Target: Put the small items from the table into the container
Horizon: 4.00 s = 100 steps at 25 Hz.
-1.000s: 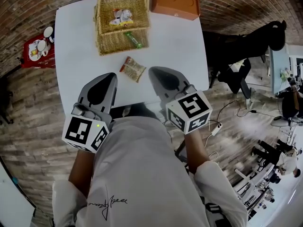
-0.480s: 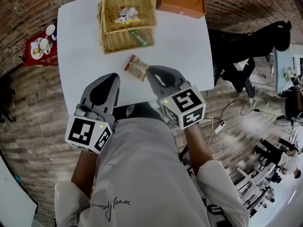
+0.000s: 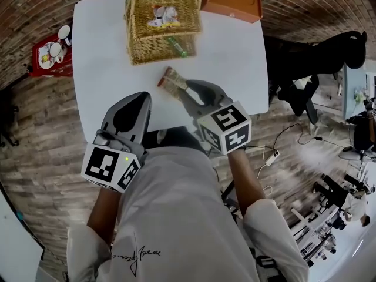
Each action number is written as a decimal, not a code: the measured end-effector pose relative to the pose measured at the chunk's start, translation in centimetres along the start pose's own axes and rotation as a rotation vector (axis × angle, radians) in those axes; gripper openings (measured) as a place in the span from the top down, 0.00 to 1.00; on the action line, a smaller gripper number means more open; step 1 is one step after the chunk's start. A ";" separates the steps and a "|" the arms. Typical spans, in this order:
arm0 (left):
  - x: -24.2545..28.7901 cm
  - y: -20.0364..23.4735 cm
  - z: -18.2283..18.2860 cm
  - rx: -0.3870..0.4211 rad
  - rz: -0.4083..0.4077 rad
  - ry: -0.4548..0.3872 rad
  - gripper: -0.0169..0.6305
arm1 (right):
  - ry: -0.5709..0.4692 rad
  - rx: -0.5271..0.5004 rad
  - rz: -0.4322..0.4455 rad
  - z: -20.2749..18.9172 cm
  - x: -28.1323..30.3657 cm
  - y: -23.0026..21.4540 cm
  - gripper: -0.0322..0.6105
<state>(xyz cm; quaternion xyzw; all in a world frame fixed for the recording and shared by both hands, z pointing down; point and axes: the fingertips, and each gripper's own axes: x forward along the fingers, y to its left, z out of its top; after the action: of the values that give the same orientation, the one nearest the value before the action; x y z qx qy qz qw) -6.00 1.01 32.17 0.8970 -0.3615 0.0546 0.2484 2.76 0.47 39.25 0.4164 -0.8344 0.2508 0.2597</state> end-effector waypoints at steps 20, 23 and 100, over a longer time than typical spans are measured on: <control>0.2 1.0 -1.3 -0.074 0.012 0.024 0.96 | 0.150 -0.072 0.021 -4.7 4.2 -1.1 0.70; 0.2 1.1 -1.5 -0.079 0.014 0.031 0.96 | 0.169 -0.099 0.021 -5.2 4.6 -1.2 0.69; -0.6 2.5 -2.6 -0.104 0.076 0.034 0.96 | 0.328 -0.294 -0.042 -8.4 7.8 -2.6 0.75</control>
<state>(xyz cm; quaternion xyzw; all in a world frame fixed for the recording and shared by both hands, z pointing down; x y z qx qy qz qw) -7.94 1.15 35.29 0.8675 -0.3933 0.0603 0.2986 2.74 0.07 50.95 0.3449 -0.7997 0.1854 0.4551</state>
